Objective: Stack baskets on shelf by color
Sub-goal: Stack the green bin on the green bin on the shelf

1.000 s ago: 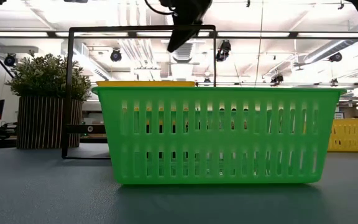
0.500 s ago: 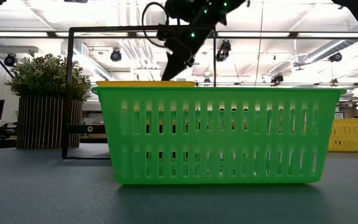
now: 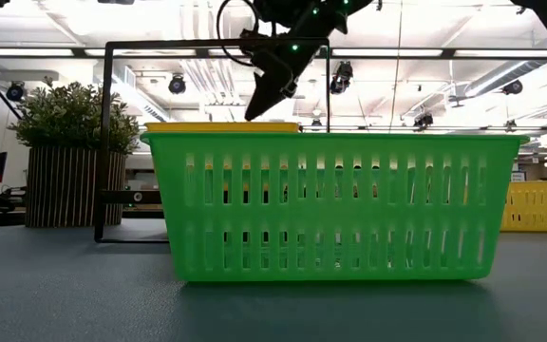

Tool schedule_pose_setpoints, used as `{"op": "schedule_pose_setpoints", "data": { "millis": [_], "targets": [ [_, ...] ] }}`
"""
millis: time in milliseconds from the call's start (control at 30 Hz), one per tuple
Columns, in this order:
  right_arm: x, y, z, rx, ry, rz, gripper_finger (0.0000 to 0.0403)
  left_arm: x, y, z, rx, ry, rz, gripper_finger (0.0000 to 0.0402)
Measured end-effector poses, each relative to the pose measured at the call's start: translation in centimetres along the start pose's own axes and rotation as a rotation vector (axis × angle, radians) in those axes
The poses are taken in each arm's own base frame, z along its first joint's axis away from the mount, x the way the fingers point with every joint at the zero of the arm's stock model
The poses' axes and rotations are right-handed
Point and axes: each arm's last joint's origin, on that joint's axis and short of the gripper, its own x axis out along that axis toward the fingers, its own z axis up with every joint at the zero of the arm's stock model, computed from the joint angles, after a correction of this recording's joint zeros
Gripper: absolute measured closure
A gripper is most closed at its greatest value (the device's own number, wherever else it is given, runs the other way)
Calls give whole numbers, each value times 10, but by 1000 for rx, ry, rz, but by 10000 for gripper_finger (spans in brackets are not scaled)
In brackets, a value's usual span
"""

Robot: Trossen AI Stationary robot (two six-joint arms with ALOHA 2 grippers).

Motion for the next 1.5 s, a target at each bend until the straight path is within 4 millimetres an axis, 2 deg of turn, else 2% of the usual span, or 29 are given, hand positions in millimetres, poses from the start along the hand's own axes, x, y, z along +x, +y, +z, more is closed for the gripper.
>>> {"op": "schedule_pose_setpoints", "data": {
  "millis": [200, 467, 633, 800, 933, 1100, 1300, 1367, 1500],
  "targets": [
    [-29, 27, 2, -30, 52, 60, 394, 0, -1, -1, 4, 11, -7, 400],
    [-70, 93, -3, -56, 96, 100, 394, 0, -1, -2, -65, 21, -12, 400],
    [-88, 134, -17, -20, 116, 165, 394, 2, -3, -3, -150, 30, -15, 400],
    [-107, 165, -35, -15, 129, 213, 394, 8, -8, -7, -165, 60, -30, 400],
    [-117, 185, -55, -50, 111, 122, 394, 15, -12, -10, -160, 78, -39, 400],
    [-128, 198, -82, -38, 21, 22, 394, 22, -16, -13, -181, 87, -43, 400],
    [-133, 190, -115, 90, -97, -16, 394, 26, -19, -15, -207, 98, -46, 400],
    [-134, 184, -131, 159, -100, -78, 394, 26, -19, -15, -226, 100, -46, 400],
    [-134, 172, -161, 418, -109, -180, 394, 26, -19, -15, -230, 101, -45, 400]
  ]
}}
